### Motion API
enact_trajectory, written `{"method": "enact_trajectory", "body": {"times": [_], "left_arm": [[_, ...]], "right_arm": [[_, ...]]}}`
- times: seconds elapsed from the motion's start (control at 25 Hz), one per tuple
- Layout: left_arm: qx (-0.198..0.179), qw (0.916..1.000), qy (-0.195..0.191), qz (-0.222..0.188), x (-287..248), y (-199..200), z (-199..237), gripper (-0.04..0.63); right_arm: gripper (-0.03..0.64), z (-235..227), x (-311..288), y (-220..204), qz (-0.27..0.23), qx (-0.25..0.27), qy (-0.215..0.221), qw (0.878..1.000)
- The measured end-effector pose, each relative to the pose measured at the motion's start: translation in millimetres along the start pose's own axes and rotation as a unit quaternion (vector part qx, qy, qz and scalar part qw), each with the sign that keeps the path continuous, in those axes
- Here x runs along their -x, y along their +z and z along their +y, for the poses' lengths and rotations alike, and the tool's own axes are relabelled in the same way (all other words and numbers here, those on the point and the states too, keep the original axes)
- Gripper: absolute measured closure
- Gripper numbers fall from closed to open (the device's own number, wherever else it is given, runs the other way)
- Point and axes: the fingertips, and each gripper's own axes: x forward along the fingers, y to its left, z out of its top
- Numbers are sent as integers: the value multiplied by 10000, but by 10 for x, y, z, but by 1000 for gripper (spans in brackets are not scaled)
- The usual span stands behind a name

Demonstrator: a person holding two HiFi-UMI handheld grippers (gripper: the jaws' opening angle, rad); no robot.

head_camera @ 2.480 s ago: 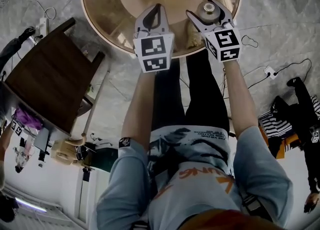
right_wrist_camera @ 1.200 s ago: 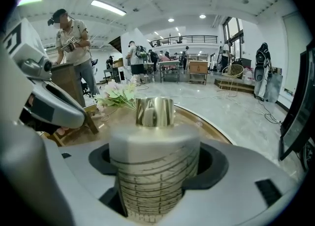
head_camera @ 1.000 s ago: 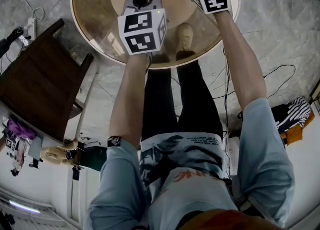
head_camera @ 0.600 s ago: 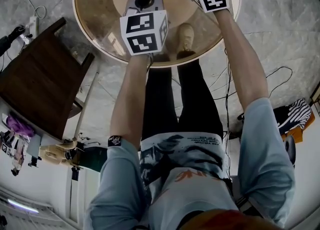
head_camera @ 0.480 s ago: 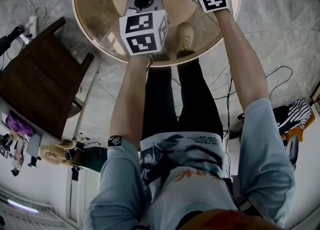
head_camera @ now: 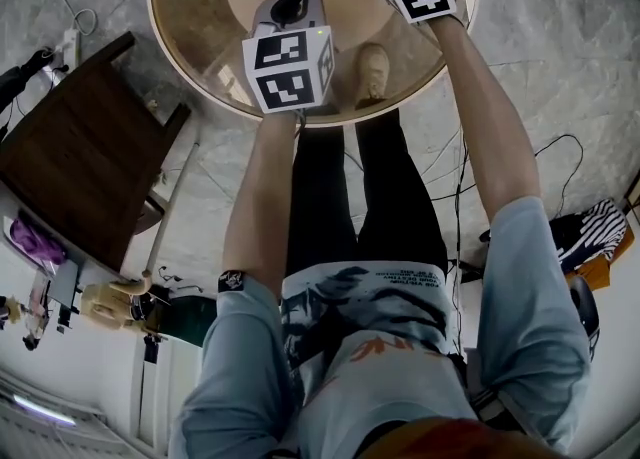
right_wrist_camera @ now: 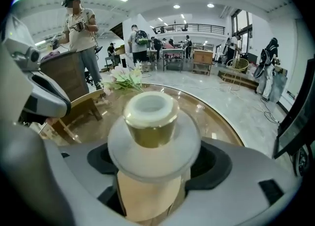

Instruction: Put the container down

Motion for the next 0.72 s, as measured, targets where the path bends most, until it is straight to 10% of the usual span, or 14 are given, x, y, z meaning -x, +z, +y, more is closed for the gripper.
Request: {"method": "enact_trajectory", "body": {"times": [0.28,0.72], "left_arm": [[91,9999,143,12,271,-132,-35,569],[308,9971,369,-583,1370,-33,-599,569]], "right_arm": [[246,13,630,-285,-208,-1073,-149,9939],[604,571,1921,-155,-192,-1805,259,9830]]}}
